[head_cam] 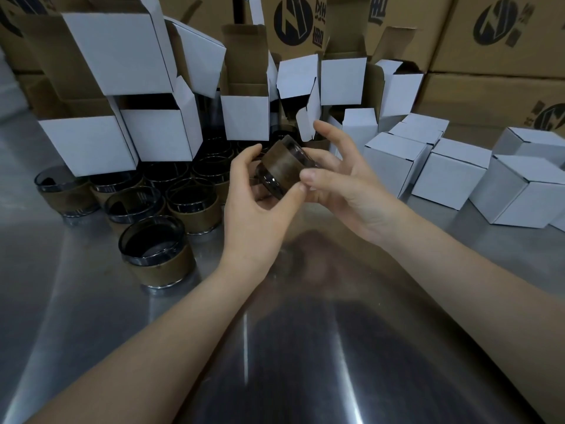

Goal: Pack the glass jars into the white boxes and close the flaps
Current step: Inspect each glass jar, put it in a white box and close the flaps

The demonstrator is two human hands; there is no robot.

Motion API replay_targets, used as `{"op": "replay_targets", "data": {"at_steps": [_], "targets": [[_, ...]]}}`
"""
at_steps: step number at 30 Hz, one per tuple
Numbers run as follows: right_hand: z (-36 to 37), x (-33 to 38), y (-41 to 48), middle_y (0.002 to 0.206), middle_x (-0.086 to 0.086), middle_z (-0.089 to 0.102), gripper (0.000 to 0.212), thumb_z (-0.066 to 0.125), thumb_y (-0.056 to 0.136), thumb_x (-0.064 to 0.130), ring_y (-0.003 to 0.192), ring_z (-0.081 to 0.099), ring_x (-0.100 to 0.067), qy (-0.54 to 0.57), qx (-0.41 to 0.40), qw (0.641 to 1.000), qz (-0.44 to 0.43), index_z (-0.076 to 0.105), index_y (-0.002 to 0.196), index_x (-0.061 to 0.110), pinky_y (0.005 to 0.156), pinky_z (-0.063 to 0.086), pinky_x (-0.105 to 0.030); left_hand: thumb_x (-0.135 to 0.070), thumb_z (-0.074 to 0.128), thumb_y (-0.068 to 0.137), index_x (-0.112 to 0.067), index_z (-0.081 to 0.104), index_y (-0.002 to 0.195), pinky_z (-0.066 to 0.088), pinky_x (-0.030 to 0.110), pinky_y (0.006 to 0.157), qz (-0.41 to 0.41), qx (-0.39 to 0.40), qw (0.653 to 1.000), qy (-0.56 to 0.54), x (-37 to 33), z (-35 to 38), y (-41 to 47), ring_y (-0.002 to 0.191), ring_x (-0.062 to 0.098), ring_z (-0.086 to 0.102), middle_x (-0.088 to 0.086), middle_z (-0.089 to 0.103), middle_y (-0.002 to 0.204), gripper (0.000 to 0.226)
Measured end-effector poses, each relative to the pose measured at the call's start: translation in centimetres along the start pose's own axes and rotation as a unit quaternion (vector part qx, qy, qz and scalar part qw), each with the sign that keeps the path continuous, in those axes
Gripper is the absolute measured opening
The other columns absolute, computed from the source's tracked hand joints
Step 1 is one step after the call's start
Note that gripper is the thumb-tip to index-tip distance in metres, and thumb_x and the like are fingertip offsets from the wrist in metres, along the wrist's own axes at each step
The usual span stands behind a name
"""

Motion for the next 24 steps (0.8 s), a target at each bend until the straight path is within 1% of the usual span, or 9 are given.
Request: {"op": "replay_targets", "data": {"at_steps": [4,7,10,12,14,17,20,22,24], "targets": [[-0.3,-0.1,0.3,0.110,-0.004,0.068,0.065,0.065,0.083,0.021,0.103,0.066,-0.017,-0.015,-0.018,1.000,0.002,0.039,0.142,0.023,0.091,0.052,-0.041,-0.019,0.064,0.092,-0.015,0.051,0.125,0.057,0.033,0.084,-0.030,0.003,0.997,-0.069,0.0,0.0,0.1,0.103,0.018,0.067,0.002,0.067,0.111,0.037],[-0.5,-0.5,0.5,0.114,0.001,0.066,0.058,0.062,0.082,0.022,0.106,0.062,-0.014,-0.026,-0.016,0.999,0.019,0.047,0.138,0.023,0.090,0.047,-0.038,-0.038,0.055,0.093,-0.018,0.055,0.116,0.059,0.037,0.080,-0.100,-0.002,0.988,-0.119,0.4,0.0,0.5,0.096,0.030,0.070,0.011,0.069,0.111,0.030],[-0.6,-0.8,0.5,0.129,-0.002,0.063,0.057,0.060,0.083,0.022,0.114,0.058,-0.017,-0.042,0.007,0.998,0.051,0.049,0.139,0.020,0.090,0.043,-0.037,-0.049,0.039,0.099,-0.014,0.059,0.119,0.059,0.041,0.082,-0.154,0.019,0.975,-0.159,0.9,0.1,0.6,0.085,0.027,0.073,0.013,0.072,0.103,0.045],[-0.4,-1.1,0.3,0.125,-0.005,0.063,0.050,0.057,0.086,0.025,0.112,0.056,-0.021,-0.049,0.030,0.996,0.072,0.054,0.135,0.015,0.087,0.044,-0.036,-0.055,0.032,0.098,-0.013,0.063,0.117,0.059,0.038,0.078,-0.181,0.044,0.964,-0.187,1.0,0.2,0.7,0.084,0.027,0.073,0.016,0.074,0.098,0.056],[-0.1,-1.2,0.1,0.115,-0.008,0.064,0.042,0.056,0.088,0.028,0.101,0.057,-0.019,-0.028,0.047,0.994,0.091,0.062,0.125,0.009,0.082,0.045,-0.032,-0.062,0.026,0.096,-0.017,0.075,0.102,0.058,0.035,0.078,-0.204,0.077,0.956,-0.195,1.0,0.5,0.6,0.084,0.028,0.073,0.018,0.074,0.096,0.067],[0.4,-1.3,-0.1,0.113,-0.013,0.065,0.050,0.057,0.088,0.029,0.094,0.063,-0.018,0.025,0.061,0.991,0.119,0.058,0.126,-0.003,0.080,0.049,-0.030,-0.068,0.019,0.093,-0.024,0.080,0.083,0.057,0.036,0.082,-0.223,0.118,0.948,-0.192,1.2,0.9,0.6,0.087,0.029,0.073,0.019,0.074,0.095,0.076],[0.6,-1.0,-0.2,0.104,-0.010,0.068,0.042,0.056,0.089,0.024,0.087,0.066,-0.016,0.046,0.073,0.992,0.096,0.058,0.123,-0.001,0.074,0.053,-0.027,-0.066,0.018,0.096,-0.023,0.075,0.100,0.055,0.040,0.085,-0.224,0.103,0.954,-0.171,1.4,0.9,0.7,0.091,0.031,0.073,0.018,0.074,0.098,0.071],[0.6,-0.7,-0.3,0.109,-0.013,0.068,0.042,0.059,0.087,0.020,0.096,0.066,-0.022,0.038,0.057,0.995,0.069,0.056,0.124,-0.001,0.083,0.055,-0.033,-0.058,0.024,0.100,-0.016,0.058,0.119,0.057,0.039,0.078,-0.204,0.063,0.964,-0.156,1.2,0.7,0.7,0.086,0.028,0.073,0.014,0.074,0.099,0.057],[0.5,-0.7,-0.2,0.115,-0.017,0.066,0.051,0.066,0.082,0.016,0.104,0.066,-0.029,0.037,0.014,0.998,0.052,0.051,0.127,-0.003,0.094,0.054,-0.042,-0.043,0.037,0.103,-0.014,0.048,0.113,0.058,0.032,0.066,-0.162,0.008,0.979,-0.122,0.9,0.2,0.7,0.081,0.023,0.072,0.011,0.072,0.099,0.033]]}}
Point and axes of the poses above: each hand's wrist, its own y-axis towards the middle knuckle, its own z-axis out of the palm, x = y × z, the point moved 3 cm from there along y, towards the middle knuckle
